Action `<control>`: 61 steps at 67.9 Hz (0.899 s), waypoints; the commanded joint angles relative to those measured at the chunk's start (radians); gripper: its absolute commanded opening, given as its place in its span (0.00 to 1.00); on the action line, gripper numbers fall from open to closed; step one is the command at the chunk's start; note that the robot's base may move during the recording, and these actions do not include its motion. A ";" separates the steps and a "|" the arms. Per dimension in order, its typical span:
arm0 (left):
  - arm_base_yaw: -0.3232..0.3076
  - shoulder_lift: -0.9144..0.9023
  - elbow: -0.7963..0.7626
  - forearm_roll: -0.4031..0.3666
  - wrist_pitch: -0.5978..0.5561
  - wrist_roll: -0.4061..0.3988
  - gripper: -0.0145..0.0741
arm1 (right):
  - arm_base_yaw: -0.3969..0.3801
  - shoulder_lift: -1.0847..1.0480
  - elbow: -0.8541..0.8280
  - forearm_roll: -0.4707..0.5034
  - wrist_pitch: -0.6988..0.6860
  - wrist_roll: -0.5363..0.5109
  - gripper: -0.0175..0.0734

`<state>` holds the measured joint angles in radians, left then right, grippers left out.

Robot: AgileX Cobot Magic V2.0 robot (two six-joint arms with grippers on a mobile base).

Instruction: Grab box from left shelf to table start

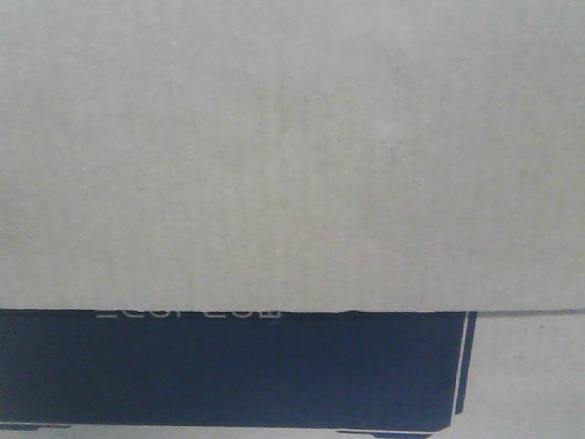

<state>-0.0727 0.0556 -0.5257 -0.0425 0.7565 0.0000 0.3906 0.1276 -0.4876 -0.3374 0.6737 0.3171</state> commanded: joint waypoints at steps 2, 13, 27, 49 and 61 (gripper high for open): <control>-0.005 0.013 -0.024 -0.006 -0.101 -0.006 0.05 | -0.005 0.012 -0.026 -0.035 -0.092 -0.006 0.25; -0.005 0.013 -0.024 -0.006 -0.101 -0.006 0.05 | -0.005 0.012 -0.026 -0.035 -0.092 -0.006 0.25; -0.005 0.013 -0.024 -0.006 -0.101 -0.006 0.05 | -0.005 0.012 -0.026 -0.035 -0.092 -0.006 0.25; -0.009 -0.073 0.188 0.009 -0.346 -0.006 0.05 | -0.005 0.012 -0.026 -0.035 -0.092 -0.006 0.25; -0.009 -0.083 0.396 0.009 -0.566 -0.006 0.05 | -0.005 0.012 -0.026 -0.035 -0.090 -0.006 0.25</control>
<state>-0.0745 -0.0121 -0.1772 -0.0300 0.3836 0.0000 0.3906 0.1276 -0.4857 -0.3409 0.6656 0.3171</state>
